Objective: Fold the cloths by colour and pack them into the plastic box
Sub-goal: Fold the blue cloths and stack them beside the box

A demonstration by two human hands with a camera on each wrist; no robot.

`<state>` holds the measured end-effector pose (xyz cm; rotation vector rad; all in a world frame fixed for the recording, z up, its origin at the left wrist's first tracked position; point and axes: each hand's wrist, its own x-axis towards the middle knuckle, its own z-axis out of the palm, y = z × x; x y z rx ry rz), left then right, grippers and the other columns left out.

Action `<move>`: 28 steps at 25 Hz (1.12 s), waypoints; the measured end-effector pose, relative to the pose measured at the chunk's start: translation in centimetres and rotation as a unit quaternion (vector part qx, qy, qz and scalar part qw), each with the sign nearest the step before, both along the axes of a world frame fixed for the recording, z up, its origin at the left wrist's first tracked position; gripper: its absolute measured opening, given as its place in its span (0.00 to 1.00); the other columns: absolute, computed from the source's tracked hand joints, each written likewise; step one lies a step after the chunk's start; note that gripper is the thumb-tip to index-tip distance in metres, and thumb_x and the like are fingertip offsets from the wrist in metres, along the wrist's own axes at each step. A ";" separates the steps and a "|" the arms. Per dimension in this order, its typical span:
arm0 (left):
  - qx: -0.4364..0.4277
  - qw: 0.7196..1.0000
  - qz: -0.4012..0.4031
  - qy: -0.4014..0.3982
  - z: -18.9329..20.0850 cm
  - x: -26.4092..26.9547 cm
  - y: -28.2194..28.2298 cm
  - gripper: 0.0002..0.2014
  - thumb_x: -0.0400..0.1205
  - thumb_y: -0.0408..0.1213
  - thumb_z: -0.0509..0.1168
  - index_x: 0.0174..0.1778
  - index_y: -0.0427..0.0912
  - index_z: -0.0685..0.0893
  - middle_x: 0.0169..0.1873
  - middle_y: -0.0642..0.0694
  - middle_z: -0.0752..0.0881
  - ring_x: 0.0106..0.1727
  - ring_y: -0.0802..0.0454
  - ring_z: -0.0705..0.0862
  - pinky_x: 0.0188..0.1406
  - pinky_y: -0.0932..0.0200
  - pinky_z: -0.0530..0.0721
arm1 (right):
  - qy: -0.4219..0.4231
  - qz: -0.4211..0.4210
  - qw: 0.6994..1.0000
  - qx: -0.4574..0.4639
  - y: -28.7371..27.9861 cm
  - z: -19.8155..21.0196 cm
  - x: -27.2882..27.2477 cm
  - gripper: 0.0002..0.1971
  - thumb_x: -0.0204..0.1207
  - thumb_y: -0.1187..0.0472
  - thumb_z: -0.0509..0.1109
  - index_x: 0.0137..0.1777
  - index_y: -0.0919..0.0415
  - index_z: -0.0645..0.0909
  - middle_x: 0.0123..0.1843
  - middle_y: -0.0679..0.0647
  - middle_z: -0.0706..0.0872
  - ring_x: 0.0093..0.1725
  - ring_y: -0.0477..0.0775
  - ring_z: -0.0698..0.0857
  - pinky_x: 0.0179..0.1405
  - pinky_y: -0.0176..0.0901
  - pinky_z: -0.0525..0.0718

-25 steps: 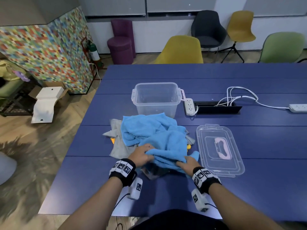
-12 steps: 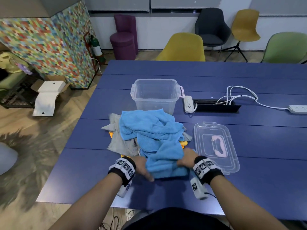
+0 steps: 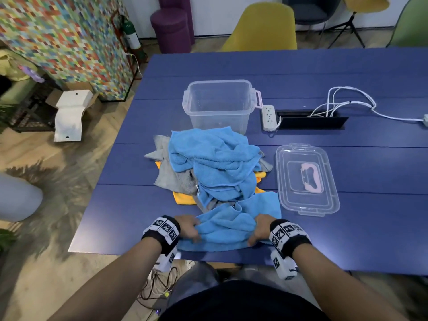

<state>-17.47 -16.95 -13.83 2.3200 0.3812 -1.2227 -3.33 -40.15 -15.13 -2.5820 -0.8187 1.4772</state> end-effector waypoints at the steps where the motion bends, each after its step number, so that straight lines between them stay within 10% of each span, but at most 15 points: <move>1: -0.015 0.998 0.034 -0.053 -0.4 0.0 -0.2 0.23 0.68 0.52 0.68 0.54 0.42 0.87 0.52 0.48 0.85 0.55 0.46 0.83 0.49 0.58 0.77 | 0.009 0.001 1.000 -0.002 0.0 -0.3 -0.3 0.24 0.51 0.51 0.84 0.47 0.58 0.87 0.49 0.54 0.90 0.48 0.55 0.88 0.42 0.43 0.86; 4: -0.065 0.981 0.075 -0.166 -1.8 1.5 -0.9 0.30 0.67 0.56 0.59 0.53 0.37 0.89 0.65 0.50 0.83 0.63 0.50 0.81 0.60 0.60 0.76 | 0.011 0.008 1.000 -0.013 0.7 -0.7 -0.9 0.23 0.52 0.50 0.84 0.45 0.57 0.83 0.49 0.55 0.88 0.48 0.57 0.87 0.43 0.44 0.85; 7: -0.062 0.983 -0.069 -0.161 -3.8 1.9 -1.5 0.39 0.73 0.61 0.48 0.71 0.39 0.81 0.81 0.52 0.68 0.77 0.49 0.72 0.74 0.55 0.72 | 0.007 0.018 0.998 -0.056 2.2 -1.0 -2.0 0.25 0.55 0.49 0.84 0.48 0.56 0.79 0.48 0.53 0.84 0.47 0.56 0.84 0.47 0.46 0.85; 13: -0.051 0.971 0.040 -0.230 -6.5 -5.1 7.3 0.42 0.69 0.63 0.48 0.80 0.50 0.71 0.80 0.53 0.70 0.81 0.50 0.67 0.79 0.56 0.65 | 0.039 0.058 0.995 -0.072 8.6 -3.8 -6.1 0.35 0.59 0.49 0.84 0.66 0.57 0.78 0.64 0.57 0.84 0.60 0.60 0.84 0.60 0.50 0.83; 18: 0.013 0.968 0.020 -0.251 -6.2 -7.9 13.3 0.47 0.69 0.62 0.40 0.80 0.38 0.70 0.84 0.49 0.61 0.85 0.50 0.59 0.84 0.48 0.50 | -0.081 0.003 0.997 -0.007 15.7 -3.7 -6.7 0.36 0.64 0.52 0.78 0.74 0.49 0.72 0.70 0.53 0.80 0.69 0.59 0.79 0.68 0.49 0.77; 22: 0.048 0.975 -0.040 -0.215 -6.9 -5.0 15.0 0.30 0.84 0.53 0.51 0.74 0.36 0.75 0.86 0.47 0.50 0.87 0.47 0.46 0.83 0.37 0.46 | -0.178 -0.028 0.983 -0.044 17.0 -4.0 -5.2 0.29 0.66 0.48 0.73 0.69 0.51 0.75 0.66 0.53 0.82 0.69 0.59 0.78 0.72 0.55 0.72; 28: 0.041 0.985 -0.054 -0.157 -4.8 -1.1 16.3 0.25 0.78 0.56 0.59 0.59 0.41 0.86 0.81 0.46 0.68 0.80 0.44 0.68 0.74 0.46 0.69 | -0.187 -0.076 0.979 -0.016 16.5 -3.8 -3.9 0.17 0.66 0.52 0.74 0.55 0.50 0.80 0.54 0.52 0.86 0.61 0.58 0.82 0.66 0.49 0.75</move>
